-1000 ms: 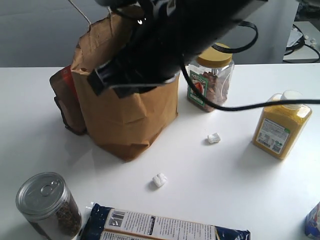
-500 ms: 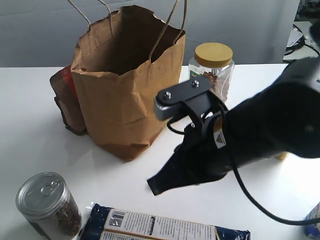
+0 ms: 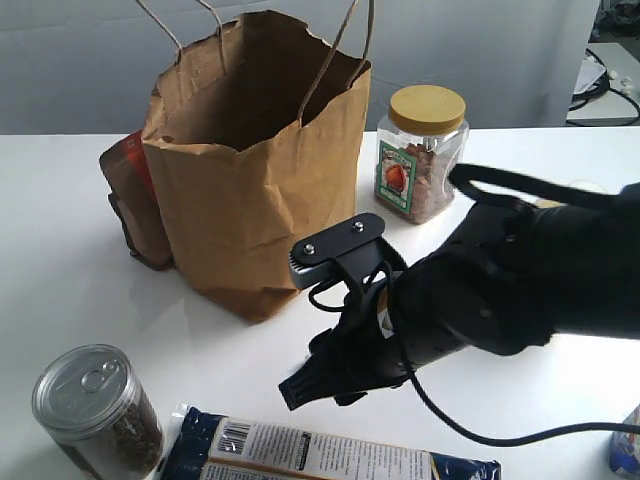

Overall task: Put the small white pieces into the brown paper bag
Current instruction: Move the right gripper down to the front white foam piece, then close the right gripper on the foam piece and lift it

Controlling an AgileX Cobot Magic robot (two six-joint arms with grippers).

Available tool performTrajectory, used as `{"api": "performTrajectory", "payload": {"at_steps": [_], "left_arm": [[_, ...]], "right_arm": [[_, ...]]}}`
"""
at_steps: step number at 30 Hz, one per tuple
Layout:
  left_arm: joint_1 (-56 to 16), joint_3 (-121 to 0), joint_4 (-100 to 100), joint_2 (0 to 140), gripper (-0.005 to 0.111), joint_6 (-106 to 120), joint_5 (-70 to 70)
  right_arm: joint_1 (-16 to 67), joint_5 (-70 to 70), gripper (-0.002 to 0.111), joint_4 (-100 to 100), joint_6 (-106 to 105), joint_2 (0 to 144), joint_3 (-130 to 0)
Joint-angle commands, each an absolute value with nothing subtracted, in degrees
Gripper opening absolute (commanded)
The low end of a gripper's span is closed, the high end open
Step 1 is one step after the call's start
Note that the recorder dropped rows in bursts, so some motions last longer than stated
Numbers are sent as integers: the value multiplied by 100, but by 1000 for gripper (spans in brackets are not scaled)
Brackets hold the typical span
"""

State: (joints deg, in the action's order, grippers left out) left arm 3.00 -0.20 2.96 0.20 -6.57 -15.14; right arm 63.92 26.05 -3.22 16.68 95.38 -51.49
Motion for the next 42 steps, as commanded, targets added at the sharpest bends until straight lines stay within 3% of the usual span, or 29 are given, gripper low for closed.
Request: {"api": "performTrajectory", "payload": {"at_steps": [1, 20, 31, 38, 42], "left_arm": [[262, 0, 251, 0, 0, -690, -1487], [262, 0, 251, 0, 0, -690, -1487], [262, 0, 251, 0, 0, -690, -1487], [262, 0, 251, 0, 0, -690, -1487], [262, 0, 251, 0, 0, -690, -1487]], "right_arm": [[6383, 1968, 49, -381, 1696, 9892, -5125], [6383, 1714, 49, -450, 1719, 11245, -5994], [6383, 2211, 48, -2136, 3141, 11352, -5994], [6383, 2785, 38, -2958, 3824, 11352, -5994], [6383, 2770, 19, -2958, 3836, 11352, -5994]]}}
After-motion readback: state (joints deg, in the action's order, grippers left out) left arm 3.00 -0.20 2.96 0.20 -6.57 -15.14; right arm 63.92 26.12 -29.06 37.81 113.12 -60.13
